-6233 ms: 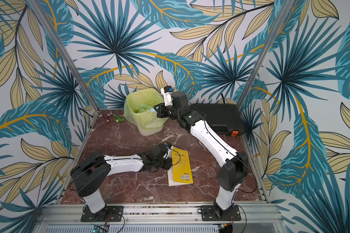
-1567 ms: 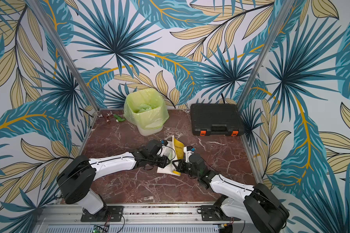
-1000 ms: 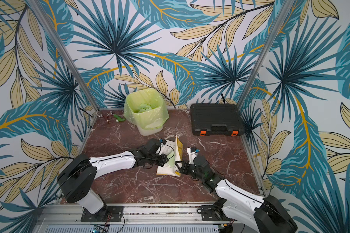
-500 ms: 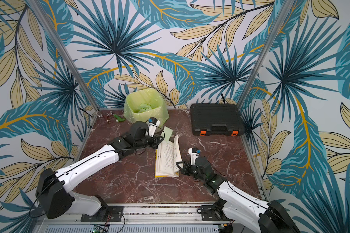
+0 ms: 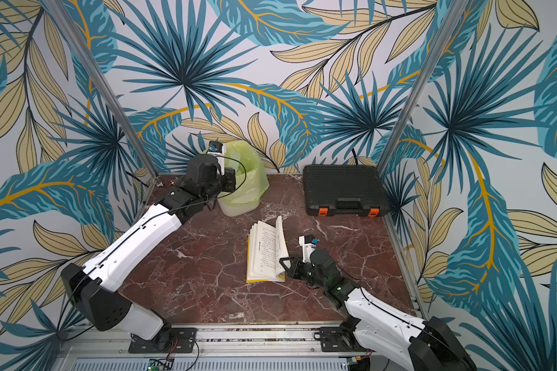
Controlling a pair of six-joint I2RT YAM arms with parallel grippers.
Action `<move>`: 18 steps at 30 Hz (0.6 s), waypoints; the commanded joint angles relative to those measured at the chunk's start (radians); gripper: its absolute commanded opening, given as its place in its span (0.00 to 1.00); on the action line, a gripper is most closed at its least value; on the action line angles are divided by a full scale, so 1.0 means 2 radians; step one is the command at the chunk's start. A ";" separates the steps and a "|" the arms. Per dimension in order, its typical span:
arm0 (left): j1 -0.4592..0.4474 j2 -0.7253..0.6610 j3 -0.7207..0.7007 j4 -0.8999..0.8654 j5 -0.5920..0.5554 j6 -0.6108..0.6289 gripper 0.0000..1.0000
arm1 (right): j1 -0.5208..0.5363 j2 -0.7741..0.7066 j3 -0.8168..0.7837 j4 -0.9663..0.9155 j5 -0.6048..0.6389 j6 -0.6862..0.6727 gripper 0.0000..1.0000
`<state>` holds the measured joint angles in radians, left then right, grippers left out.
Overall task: Peel off the used sticky note
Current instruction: Place the note in the trash bin.
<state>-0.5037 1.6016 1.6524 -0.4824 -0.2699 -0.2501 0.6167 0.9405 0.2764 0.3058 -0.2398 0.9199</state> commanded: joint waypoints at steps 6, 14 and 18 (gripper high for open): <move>0.039 0.073 0.072 -0.075 0.021 0.000 0.08 | 0.000 -0.035 -0.020 -0.026 0.000 0.007 0.00; 0.045 0.092 0.088 -0.078 0.047 -0.001 0.49 | -0.015 -0.043 -0.039 0.049 -0.027 0.053 0.00; 0.045 0.080 0.074 -0.066 0.061 0.000 0.66 | -0.041 -0.044 -0.059 0.071 -0.050 0.085 0.00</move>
<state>-0.4171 1.7885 1.7996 -0.6250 -0.1799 -0.2543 0.5625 0.8581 0.1917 0.3710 -0.2825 1.0130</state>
